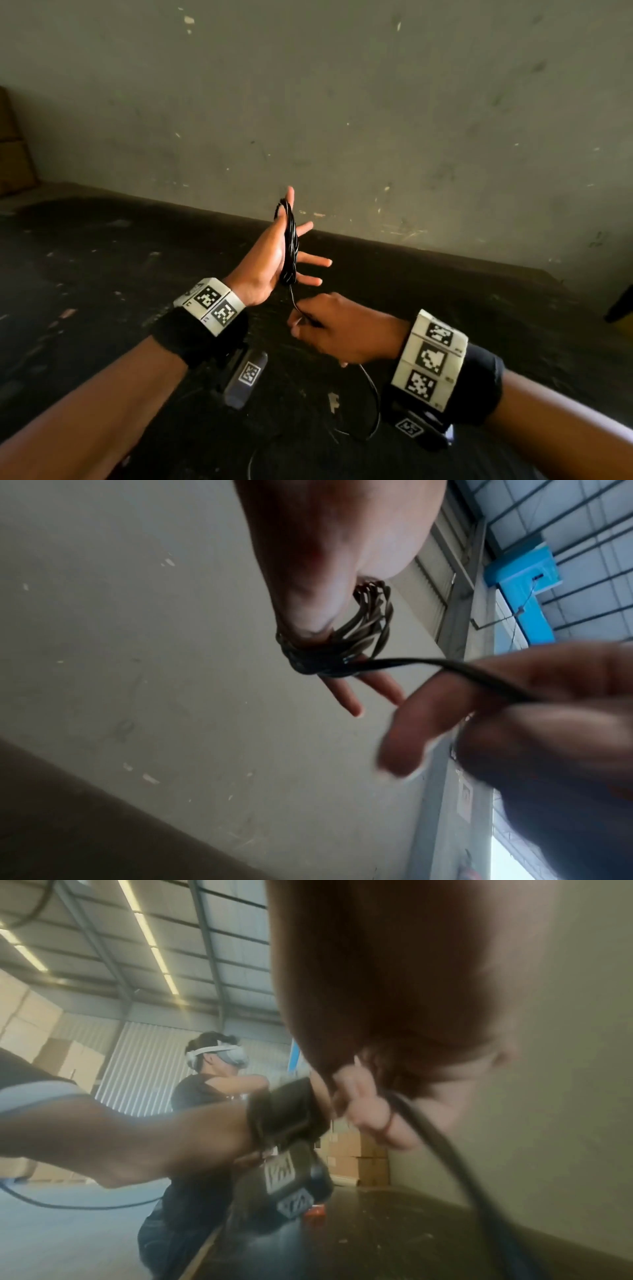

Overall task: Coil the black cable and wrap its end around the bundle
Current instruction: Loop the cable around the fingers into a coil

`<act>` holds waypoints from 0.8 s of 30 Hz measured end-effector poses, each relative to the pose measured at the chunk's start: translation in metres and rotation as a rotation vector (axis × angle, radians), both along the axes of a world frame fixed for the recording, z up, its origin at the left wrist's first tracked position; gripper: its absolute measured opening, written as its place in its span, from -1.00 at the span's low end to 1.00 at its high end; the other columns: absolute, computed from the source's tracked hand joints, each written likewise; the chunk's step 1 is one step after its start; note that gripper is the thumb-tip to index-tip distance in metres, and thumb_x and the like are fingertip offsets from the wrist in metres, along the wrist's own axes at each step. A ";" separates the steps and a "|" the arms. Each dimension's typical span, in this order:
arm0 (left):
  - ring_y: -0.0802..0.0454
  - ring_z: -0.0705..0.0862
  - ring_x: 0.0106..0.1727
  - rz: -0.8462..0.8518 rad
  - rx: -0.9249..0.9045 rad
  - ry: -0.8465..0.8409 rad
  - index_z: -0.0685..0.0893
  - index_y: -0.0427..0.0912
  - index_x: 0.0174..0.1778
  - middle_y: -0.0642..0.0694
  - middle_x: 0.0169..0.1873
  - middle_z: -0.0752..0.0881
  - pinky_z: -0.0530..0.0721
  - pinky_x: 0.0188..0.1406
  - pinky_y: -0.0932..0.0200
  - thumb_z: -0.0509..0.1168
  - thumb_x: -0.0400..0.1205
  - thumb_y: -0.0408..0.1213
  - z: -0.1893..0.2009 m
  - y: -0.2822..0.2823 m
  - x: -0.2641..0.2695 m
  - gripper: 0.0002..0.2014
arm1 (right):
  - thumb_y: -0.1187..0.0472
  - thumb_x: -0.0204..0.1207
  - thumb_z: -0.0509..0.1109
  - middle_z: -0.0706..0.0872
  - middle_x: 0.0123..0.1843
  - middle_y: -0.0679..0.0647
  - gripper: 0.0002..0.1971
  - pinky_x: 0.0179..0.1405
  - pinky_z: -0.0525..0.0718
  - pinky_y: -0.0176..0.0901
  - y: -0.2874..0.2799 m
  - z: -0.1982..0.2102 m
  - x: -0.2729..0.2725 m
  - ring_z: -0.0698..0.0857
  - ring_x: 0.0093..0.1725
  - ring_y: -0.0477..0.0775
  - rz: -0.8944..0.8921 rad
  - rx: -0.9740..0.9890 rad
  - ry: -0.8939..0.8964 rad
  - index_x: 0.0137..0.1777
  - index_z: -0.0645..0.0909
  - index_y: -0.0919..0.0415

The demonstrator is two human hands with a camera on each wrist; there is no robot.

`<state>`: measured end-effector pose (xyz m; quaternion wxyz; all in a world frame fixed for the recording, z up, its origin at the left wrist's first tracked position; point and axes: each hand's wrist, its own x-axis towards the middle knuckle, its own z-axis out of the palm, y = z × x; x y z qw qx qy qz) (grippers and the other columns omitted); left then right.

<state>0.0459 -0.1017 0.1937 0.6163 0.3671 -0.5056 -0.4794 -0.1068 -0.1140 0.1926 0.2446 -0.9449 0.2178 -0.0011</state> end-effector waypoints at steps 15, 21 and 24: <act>0.06 0.69 -0.57 -0.196 0.215 -0.589 0.07 -0.04 0.64 0.12 -0.33 0.83 0.60 -0.70 0.25 -0.21 0.56 0.22 -0.034 0.030 -0.023 -0.27 | 0.05 0.41 0.51 0.55 -0.49 -0.20 -0.81 -0.48 0.45 -0.61 -0.028 0.107 -0.018 0.55 -0.49 -0.46 0.068 -0.441 0.105 -0.20 0.71 0.18; -0.08 0.74 -0.44 -0.406 0.207 -0.431 -0.04 0.55 0.52 -0.12 0.24 0.72 0.66 -0.71 0.20 -0.07 0.52 0.30 -0.026 0.044 -0.019 -0.40 | -0.05 0.35 0.51 0.54 -0.55 -0.10 -0.72 -0.57 0.38 -0.46 -0.045 0.120 -0.024 0.47 -0.56 -0.20 0.077 -0.386 -0.018 -0.28 0.72 0.20; -0.09 0.77 -0.39 -0.555 0.201 -0.318 0.04 0.60 0.49 -0.20 0.33 0.67 0.70 -0.70 0.17 -0.04 0.52 0.28 -0.020 0.048 -0.014 -0.43 | -0.13 0.31 0.47 0.56 -0.54 -0.07 -0.65 -0.55 0.38 -0.42 -0.052 0.116 -0.025 0.47 -0.55 -0.17 0.062 -0.354 -0.083 -0.31 0.69 0.21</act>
